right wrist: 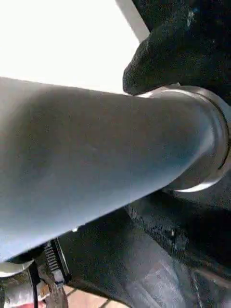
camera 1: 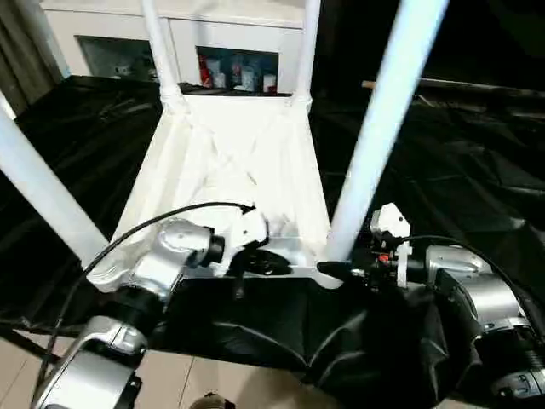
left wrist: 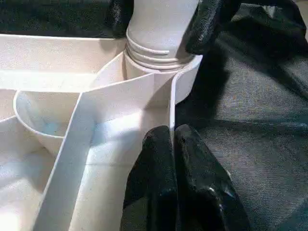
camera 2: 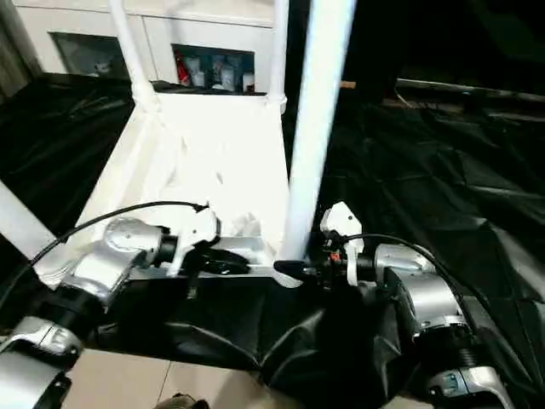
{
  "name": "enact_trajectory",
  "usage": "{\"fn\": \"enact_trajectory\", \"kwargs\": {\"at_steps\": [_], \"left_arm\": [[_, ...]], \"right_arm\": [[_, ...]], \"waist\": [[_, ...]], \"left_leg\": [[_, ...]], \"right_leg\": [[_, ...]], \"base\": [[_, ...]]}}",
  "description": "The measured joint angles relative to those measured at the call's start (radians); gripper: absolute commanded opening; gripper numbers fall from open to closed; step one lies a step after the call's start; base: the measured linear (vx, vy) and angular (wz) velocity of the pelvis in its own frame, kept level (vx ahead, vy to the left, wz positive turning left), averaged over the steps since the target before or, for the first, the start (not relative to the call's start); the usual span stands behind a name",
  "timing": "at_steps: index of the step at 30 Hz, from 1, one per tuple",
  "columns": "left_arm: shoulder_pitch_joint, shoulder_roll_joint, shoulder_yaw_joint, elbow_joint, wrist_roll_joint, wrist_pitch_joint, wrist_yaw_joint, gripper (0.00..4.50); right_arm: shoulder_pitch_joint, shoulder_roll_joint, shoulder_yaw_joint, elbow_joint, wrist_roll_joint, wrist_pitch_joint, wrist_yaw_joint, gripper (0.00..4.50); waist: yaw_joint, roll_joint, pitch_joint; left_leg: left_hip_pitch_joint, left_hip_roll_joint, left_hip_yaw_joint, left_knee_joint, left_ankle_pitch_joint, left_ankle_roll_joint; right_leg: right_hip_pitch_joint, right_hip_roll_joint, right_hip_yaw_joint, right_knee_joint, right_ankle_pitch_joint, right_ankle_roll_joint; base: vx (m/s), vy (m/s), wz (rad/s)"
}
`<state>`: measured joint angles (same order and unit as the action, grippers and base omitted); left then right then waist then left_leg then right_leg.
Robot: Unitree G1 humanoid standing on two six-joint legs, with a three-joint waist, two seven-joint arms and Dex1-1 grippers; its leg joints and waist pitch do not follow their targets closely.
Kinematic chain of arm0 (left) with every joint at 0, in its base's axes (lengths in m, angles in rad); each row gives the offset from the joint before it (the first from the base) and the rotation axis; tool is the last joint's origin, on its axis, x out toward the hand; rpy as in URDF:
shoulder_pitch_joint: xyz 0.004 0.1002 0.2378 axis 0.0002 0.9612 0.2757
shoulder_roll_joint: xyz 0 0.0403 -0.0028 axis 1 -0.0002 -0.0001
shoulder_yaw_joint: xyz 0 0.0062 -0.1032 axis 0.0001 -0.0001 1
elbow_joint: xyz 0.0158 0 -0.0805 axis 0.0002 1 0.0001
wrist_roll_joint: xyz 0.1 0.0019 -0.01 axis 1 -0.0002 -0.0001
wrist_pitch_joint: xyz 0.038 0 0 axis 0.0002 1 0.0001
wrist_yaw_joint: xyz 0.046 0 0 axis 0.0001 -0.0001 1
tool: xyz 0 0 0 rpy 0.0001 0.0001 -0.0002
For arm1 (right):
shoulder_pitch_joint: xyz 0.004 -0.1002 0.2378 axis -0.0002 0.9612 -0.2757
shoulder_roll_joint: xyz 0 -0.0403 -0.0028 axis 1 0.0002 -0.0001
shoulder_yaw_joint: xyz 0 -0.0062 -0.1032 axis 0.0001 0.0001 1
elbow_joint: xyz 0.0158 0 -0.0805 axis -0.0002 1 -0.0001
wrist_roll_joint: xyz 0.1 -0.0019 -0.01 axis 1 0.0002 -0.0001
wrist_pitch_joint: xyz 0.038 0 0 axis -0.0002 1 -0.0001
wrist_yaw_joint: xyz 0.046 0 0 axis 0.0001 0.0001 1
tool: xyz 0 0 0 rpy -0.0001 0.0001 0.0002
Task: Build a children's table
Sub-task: Rotate leg to tighten
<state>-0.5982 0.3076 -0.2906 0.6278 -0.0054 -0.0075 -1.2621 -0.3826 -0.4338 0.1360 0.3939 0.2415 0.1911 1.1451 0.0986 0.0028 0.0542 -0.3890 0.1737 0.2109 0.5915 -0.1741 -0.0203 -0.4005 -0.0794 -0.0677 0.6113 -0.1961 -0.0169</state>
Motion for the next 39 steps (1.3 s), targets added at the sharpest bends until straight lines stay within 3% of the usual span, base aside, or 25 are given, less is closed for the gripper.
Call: {"fn": "enact_trajectory", "kwargs": {"at_steps": [3, 9, 17, 23, 24, 31, 39], "left_arm": [[0.003, 0.003, 0.000, -0.006, 0.000, 0.001, -0.003, 0.00], [0.000, -0.007, 0.000, 0.001, 0.004, 0.001, 0.015, 0.00], [-0.103, -0.147, 0.011, 0.166, 0.075, 0.037, 0.322, 0.00], [-0.145, -0.210, 0.019, 0.233, 0.098, 0.051, 0.445, 0.00], [-0.148, -0.214, 0.019, 0.239, 0.099, 0.051, 0.451, 0.00], [-0.140, -0.180, 0.016, 0.212, 0.098, 0.043, 0.383, 0.00], [-0.062, -0.070, 0.007, 0.088, 0.054, 0.011, 0.149, 0.00]], "right_arm": [[0.000, 0.000, 0.001, -0.001, 0.000, 0.003, 0.004, 2.67], [0.016, 0.006, -0.008, -0.016, 0.002, 0.011, -0.017, 2.54], [-0.024, 0.183, -0.130, 0.098, -0.039, 0.012, -0.472, 2.53], [-0.057, 0.281, -0.172, 0.131, -0.061, 0.008, -0.690, 2.53], [-0.058, 0.283, -0.172, 0.135, -0.063, 0.001, -0.700, 2.88], [-0.038, 0.260, -0.148, 0.105, -0.068, -0.007, -0.612, 3.65], [0.023, 0.095, -0.043, 0.027, -0.059, -0.027, -0.274, 3.70]], "waist": [[-0.004, 0.000, 0.000], [-0.002, -0.001, 0.000], [-0.025, -0.007, -0.003], [-0.039, -0.009, -0.004], [-0.039, -0.009, -0.004], [-0.041, -0.009, -0.004], [-0.036, -0.009, -0.004]], "left_leg": [[0.000, 0.000, 0.000, 0.000, 0.000, 0.000], [0.000, 0.000, 0.000, 0.000, 0.000, 0.000], [0.007, 0.000, 0.000, 0.004, 0.001, -0.002], [0.007, -0.001, -0.001, 0.004, 0.001, -0.002], [0.007, -0.001, -0.001, 0.004, 0.001, -0.002], [0.006, 0.000, -0.001, 0.003, 0.001, -0.002], [0.004, 0.000, -0.001, 0.000, 0.001, -0.002]], "right_leg": [[0.000, 0.000, 0.000, 0.000, 0.000, 0.000], [0.001, 0.000, 0.000, 0.000, 0.000, 0.000], [0.005, 0.000, 0.001, -0.001, 0.001, 0.001], [0.006, 0.000, 0.001, -0.002, 0.003, 0.001], [0.006, 0.000, 0.001, -0.002, 0.003, 0.001], [0.005, 0.000, 0.001, -0.002, 0.006, -0.002], [0.002, 0.000, 0.000, -0.002, 0.004, 0.000]], "base": [[0.000, 0.000, 0.00], [0.000, 0.000, 0.00], [0.000, 0.000, 0.00], [0.000, 0.000, 0.00], [0.000, 0.000, 0.00], [0.000, 0.000, 0.00], [0.000, 0.000, 0.00]]}}
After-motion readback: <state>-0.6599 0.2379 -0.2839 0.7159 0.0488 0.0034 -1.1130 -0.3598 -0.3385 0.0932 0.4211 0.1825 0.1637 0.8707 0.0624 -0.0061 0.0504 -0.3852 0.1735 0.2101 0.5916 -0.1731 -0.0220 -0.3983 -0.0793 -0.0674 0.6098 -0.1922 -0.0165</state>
